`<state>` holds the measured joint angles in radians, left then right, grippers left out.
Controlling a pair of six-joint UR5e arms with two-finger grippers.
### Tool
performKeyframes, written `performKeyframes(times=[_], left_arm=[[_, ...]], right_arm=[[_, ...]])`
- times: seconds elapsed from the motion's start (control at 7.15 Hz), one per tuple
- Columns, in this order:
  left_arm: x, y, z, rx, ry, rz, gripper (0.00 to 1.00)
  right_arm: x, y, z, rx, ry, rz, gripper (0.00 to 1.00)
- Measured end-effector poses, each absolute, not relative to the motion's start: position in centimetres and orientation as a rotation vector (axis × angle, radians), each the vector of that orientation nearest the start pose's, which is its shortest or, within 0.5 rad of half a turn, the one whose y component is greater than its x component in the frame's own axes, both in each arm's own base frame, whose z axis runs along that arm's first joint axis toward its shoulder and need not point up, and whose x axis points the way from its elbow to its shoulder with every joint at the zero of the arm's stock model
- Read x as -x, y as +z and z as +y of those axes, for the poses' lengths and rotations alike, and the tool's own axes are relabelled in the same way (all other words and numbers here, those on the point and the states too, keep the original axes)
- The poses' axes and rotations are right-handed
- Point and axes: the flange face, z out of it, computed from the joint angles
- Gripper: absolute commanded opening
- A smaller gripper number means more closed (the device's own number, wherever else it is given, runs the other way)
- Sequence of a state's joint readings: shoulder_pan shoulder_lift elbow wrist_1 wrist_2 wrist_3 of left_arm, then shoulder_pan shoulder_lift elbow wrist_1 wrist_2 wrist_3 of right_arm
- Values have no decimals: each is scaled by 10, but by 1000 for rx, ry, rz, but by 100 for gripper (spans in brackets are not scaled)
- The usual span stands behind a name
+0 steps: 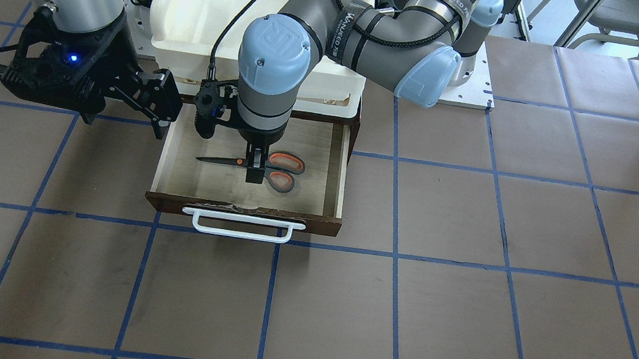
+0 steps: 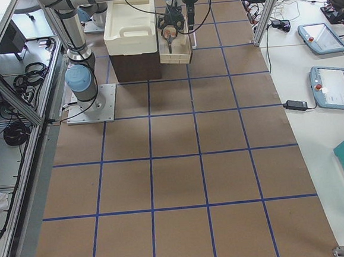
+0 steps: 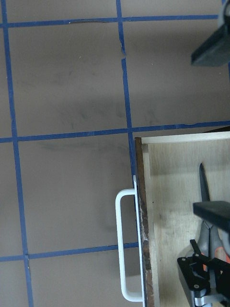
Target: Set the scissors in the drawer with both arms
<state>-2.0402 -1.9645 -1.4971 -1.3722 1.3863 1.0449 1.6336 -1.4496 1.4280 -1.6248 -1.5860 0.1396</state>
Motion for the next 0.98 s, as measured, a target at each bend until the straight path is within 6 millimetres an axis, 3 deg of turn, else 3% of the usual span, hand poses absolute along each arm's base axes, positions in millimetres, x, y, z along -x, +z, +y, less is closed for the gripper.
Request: performKeyframes(times=[0.28, 0.56, 0.7, 0.98], left_arm=[[413, 340, -487, -2273, 55, 2449, 100], [388, 381, -496, -2049, -45, 2602, 100], [360, 404, -507, -1840, -98, 2737, 100], [285, 459, -523, -1376, -217, 2973, 100]], right_arm=[[-166, 501, -540, -123, -119, 3145, 100], [-166, 499, -540, -122, -115, 3146, 100], [-167, 500, -539, -121, -115, 3146, 100], [-167, 499, -539, -118, -111, 3148, 100]])
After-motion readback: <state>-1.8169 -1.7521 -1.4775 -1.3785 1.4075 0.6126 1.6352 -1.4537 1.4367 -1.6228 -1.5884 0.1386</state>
